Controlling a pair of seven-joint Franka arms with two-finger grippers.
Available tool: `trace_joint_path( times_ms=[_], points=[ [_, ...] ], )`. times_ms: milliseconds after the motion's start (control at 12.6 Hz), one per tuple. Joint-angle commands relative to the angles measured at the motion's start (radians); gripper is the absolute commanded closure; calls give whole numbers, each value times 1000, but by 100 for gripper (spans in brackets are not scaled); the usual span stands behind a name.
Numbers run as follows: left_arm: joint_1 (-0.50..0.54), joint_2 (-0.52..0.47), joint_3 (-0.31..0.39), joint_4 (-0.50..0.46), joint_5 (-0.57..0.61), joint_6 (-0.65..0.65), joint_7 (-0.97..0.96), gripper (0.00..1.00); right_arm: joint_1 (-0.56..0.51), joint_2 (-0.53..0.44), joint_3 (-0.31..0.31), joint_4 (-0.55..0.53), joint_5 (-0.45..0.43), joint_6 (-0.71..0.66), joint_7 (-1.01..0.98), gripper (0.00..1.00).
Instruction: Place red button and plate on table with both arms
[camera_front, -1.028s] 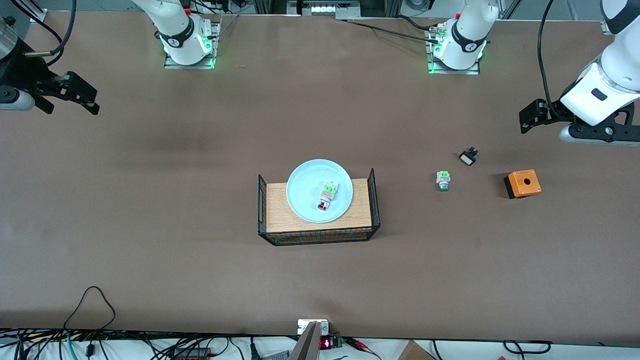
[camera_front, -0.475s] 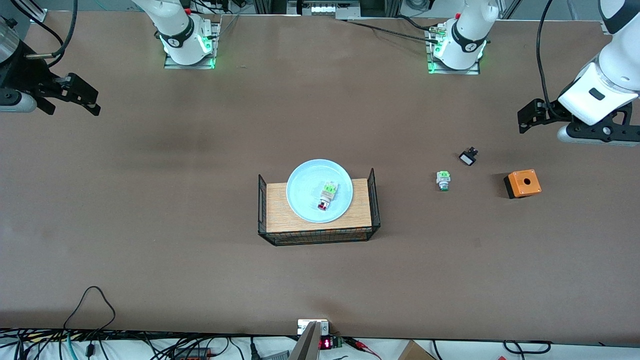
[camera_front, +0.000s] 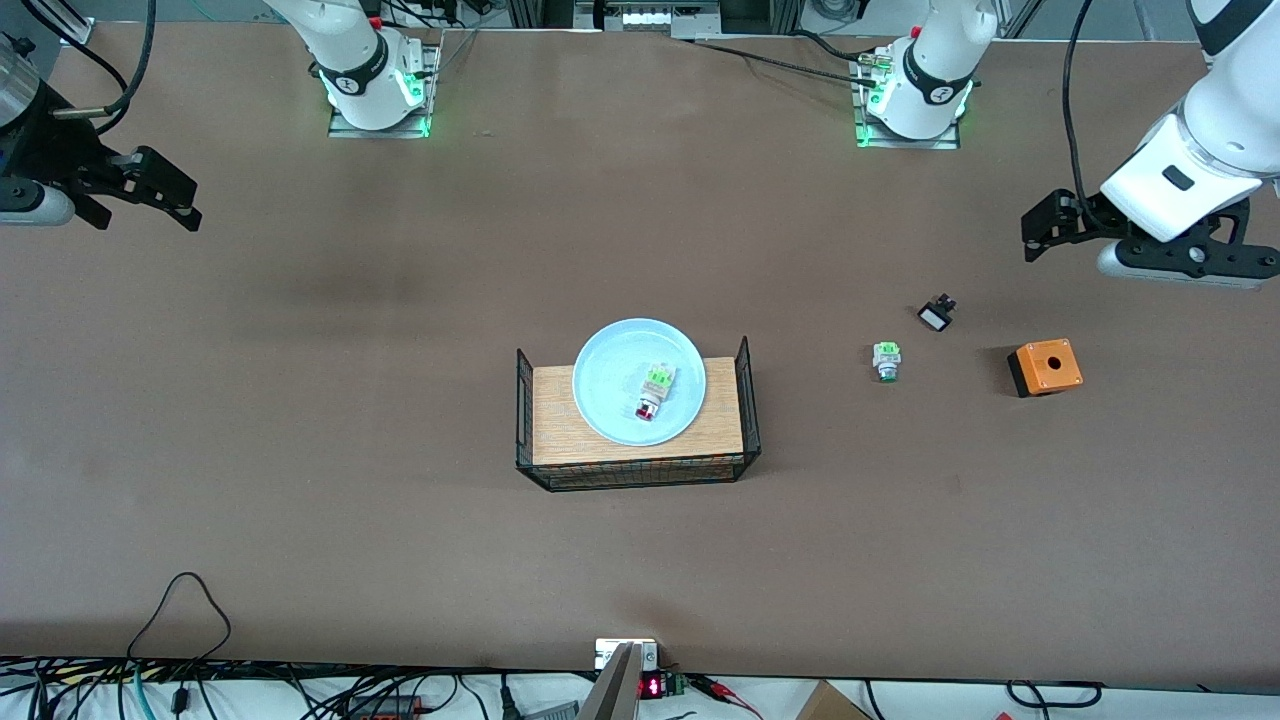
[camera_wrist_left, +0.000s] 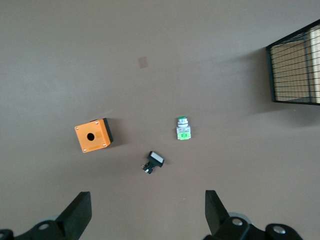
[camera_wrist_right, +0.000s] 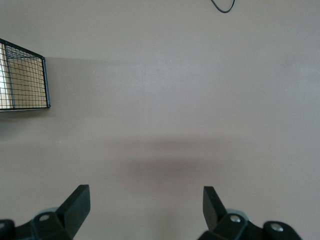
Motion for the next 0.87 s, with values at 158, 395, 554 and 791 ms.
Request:
trace_joint_path(
  times_ms=[158, 395, 554, 791],
  points=[
    [-2, 60, -2, 79, -131, -36, 9, 0, 3, 1, -1, 8, -11, -13, -6, 0],
    [-4, 65, -43, 97, -149, -25, 9, 0, 3, 1, -1, 8, -11, -13, -6, 0],
    [-27, 109, -107, 158, -140, -24, -7, 0, 3, 1, -1, 8, -11, -13, -8, 0],
    [-139, 235, -131, 292, -117, -4, -163, 0, 3, -1, -1, 8, -11, -13, -6, 0]
  ],
)
